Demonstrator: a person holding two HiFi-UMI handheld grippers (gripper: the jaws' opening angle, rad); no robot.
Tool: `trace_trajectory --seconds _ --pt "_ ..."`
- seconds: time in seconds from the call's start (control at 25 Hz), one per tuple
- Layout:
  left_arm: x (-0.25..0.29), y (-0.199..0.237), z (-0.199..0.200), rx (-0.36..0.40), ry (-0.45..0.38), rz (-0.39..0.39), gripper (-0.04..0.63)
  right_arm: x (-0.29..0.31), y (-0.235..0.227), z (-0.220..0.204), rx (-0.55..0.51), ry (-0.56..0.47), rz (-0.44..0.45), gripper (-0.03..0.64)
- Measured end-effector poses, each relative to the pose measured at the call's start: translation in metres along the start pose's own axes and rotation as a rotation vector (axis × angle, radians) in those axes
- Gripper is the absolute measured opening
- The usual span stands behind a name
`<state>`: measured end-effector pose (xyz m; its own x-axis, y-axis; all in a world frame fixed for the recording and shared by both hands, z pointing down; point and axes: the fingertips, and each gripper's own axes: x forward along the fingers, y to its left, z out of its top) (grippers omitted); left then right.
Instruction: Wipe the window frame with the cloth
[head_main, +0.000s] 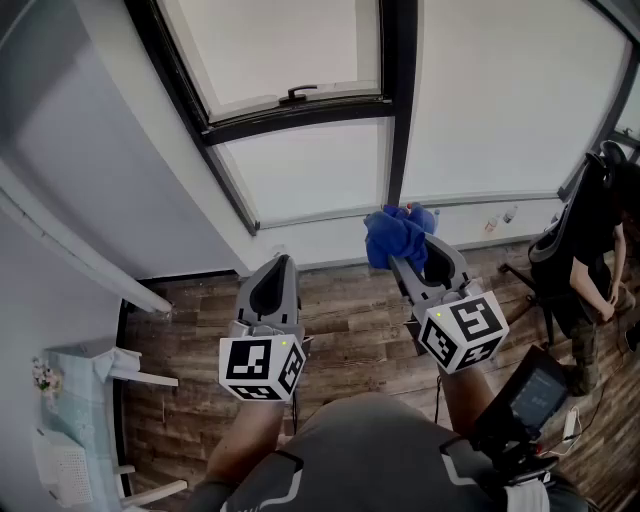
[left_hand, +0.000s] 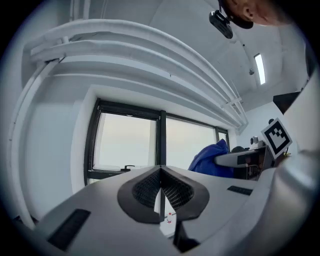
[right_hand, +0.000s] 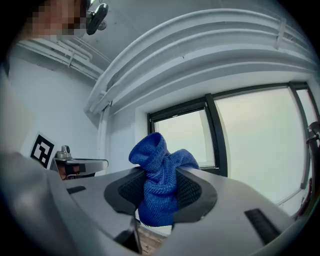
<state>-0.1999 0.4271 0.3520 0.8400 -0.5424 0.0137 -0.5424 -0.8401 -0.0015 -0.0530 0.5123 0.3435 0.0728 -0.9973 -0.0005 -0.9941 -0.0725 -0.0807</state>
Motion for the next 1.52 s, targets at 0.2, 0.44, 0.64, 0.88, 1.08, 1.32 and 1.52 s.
trace_trajectory --seconds 0.2,0.44,0.64,0.88,1.08,1.32,1.52 --pt "0.0 -0.006 0.0 0.007 -0.004 -0.009 0.008 0.001 0.0 0.003 -0.004 -0.005 -0.001 0.152" --pt "-0.011 0.007 0.0 -0.002 -0.005 -0.008 0.008 0.005 0.012 0.001 -0.011 0.004 -0.006 0.152" --pt "-0.025 0.025 -0.004 -0.011 -0.009 -0.015 0.008 0.009 0.032 -0.001 -0.013 0.008 -0.013 0.152" --pt "-0.042 0.052 -0.016 -0.038 -0.004 -0.042 0.008 0.019 0.061 -0.003 -0.019 0.002 -0.039 0.152" --pt "-0.046 0.069 -0.026 -0.052 -0.001 -0.062 0.008 0.029 0.078 -0.012 -0.006 0.011 -0.042 0.152" --pt "-0.044 0.079 -0.028 -0.053 -0.006 -0.063 0.008 0.044 0.083 -0.007 -0.021 0.0 -0.029 0.152" --pt "-0.026 0.092 -0.022 -0.029 -0.019 -0.048 0.008 0.072 0.078 -0.004 -0.011 -0.024 0.002 0.152"
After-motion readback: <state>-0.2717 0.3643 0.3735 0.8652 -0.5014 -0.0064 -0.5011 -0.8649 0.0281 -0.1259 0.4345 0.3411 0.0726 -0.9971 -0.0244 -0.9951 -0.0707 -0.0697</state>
